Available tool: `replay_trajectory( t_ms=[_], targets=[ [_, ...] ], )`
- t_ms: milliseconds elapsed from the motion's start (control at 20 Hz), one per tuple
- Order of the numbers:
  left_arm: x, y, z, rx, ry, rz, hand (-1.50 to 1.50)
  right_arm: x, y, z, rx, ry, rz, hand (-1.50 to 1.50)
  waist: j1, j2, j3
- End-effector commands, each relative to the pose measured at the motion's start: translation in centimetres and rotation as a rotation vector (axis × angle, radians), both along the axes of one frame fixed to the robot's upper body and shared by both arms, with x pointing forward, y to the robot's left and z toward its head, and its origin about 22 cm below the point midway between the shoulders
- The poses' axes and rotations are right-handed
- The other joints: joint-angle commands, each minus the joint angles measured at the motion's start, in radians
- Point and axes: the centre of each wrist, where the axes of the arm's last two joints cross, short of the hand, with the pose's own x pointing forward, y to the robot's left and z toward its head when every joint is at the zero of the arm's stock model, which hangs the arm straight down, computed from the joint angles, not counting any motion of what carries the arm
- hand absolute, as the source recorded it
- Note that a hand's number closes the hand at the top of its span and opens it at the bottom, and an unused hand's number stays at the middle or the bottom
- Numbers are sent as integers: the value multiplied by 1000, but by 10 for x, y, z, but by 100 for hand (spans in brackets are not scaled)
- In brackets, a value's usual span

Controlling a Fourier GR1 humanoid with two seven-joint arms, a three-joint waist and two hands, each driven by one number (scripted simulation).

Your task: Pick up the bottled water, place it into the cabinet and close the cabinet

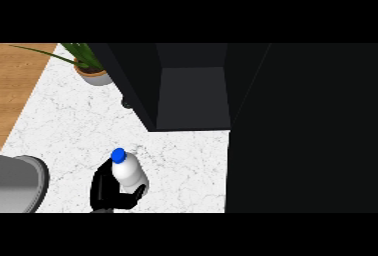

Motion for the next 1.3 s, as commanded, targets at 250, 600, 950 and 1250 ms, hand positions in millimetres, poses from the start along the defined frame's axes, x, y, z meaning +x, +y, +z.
replay_trajectory(
  t_ms=[250,600,950,1250],
  targets=[
    [20,-40,21,-52,-9,-146,150,-4,-1,31,32,-15,-13,-150,11,-1,-3],
    [66,-88,96,-53,-8,-165,150,1,-10,2,32,-27,-44,-150,12,-5,-2],
    [103,-118,145,128,-77,-154,150,-3,-4,10,51,-28,-20,-150,5,-3,-2],
    [116,-156,168,185,-45,-154,150,7,-12,4,32,-51,-44,-150,1,1,-3]
  ],
)
